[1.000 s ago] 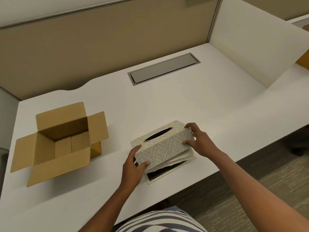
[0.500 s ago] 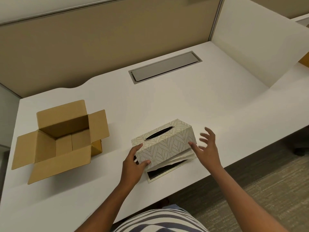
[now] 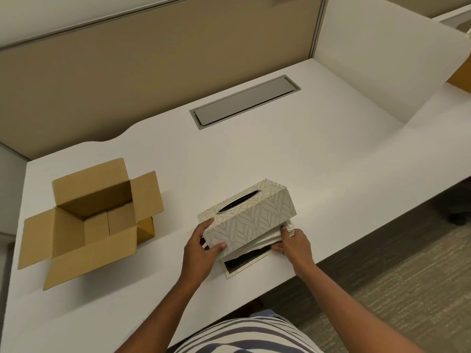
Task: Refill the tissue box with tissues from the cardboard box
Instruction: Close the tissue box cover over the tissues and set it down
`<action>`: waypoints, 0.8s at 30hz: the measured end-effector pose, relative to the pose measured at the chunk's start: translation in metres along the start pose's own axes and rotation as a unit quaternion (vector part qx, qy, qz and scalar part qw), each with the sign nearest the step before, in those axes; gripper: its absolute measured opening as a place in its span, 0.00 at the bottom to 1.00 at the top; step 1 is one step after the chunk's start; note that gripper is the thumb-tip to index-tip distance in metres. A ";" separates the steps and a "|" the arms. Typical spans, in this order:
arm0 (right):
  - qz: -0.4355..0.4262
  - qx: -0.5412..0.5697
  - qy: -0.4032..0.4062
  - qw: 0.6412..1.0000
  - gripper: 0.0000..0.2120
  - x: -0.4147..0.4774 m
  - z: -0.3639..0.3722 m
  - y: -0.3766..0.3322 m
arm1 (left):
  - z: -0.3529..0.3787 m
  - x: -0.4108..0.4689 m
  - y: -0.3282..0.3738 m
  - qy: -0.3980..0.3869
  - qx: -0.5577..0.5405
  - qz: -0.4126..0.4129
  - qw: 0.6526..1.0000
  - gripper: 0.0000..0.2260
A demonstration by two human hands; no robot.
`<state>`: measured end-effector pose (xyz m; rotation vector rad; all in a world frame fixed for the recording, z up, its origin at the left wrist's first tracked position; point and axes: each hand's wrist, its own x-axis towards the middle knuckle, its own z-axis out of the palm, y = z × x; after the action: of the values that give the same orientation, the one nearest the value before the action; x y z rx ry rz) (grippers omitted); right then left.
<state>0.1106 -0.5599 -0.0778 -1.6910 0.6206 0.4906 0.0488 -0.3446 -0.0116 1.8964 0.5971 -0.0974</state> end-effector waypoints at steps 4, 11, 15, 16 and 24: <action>-0.014 -0.025 0.020 0.999 0.16 0.001 0.003 0.003 | 0.000 -0.001 0.001 -0.003 -0.001 -0.002 1.000 0.29; -0.070 -0.040 -0.006 0.997 0.29 0.000 -0.003 -0.003 | -0.007 0.002 0.006 -0.020 0.004 0.001 1.000 0.28; -0.054 -0.107 -0.025 0.992 0.25 0.008 -0.007 -0.010 | -0.016 0.012 0.012 -0.028 0.014 0.001 1.000 0.26; -0.046 -0.111 -0.034 0.992 0.22 0.009 -0.008 -0.012 | -0.017 0.015 0.012 -0.030 0.010 0.000 1.000 0.26; -0.008 -0.125 -0.044 0.991 0.10 0.024 -0.008 -0.016 | -0.016 0.015 0.008 -0.030 -0.001 -0.001 1.000 0.27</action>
<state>0.1394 -0.5681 -0.0788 -1.8965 0.4968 0.6495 0.0618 -0.3270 -0.0036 1.8838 0.5589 -0.1542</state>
